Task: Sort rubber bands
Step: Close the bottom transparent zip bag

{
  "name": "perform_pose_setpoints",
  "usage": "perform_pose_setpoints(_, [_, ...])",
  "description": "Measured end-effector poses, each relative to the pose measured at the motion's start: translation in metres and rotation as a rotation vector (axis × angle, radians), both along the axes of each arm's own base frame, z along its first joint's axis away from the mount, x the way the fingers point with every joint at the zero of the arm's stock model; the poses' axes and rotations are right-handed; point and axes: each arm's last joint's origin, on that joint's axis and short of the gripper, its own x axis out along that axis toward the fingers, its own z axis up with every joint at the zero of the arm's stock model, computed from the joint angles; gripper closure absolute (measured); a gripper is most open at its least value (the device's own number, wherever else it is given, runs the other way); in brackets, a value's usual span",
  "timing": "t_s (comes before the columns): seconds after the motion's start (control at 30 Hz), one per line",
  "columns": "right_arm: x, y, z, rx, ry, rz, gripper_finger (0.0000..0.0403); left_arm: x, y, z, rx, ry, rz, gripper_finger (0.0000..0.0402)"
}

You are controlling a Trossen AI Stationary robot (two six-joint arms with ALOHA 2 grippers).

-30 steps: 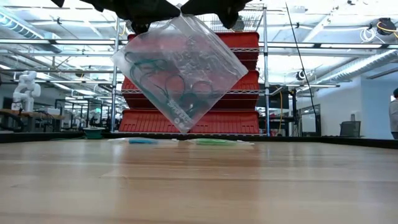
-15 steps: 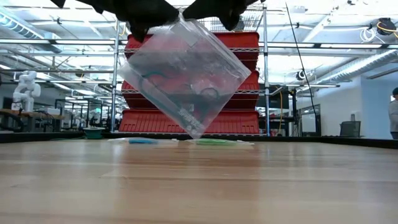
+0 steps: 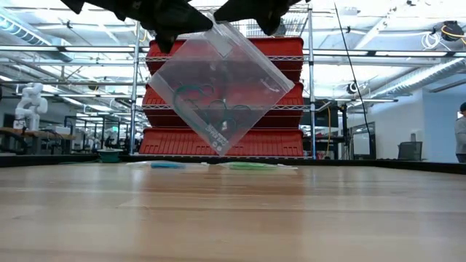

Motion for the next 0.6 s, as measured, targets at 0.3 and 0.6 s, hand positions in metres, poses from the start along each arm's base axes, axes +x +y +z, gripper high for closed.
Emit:
perform_pose_setpoints(0.3, [-0.0016, -0.0003, -0.0034, 0.003, 0.039, -0.007, 0.0399, 0.0, -0.0003, 0.0, 0.019, 0.0, -0.017, 0.0399])
perform_pose_setpoints(0.6, [-0.0029, -0.0008, -0.0054, -0.001, 0.066, -0.008, 0.0399, -0.0012, -0.0065, -0.0013, 0.013, 0.014, -0.047, 0.04])
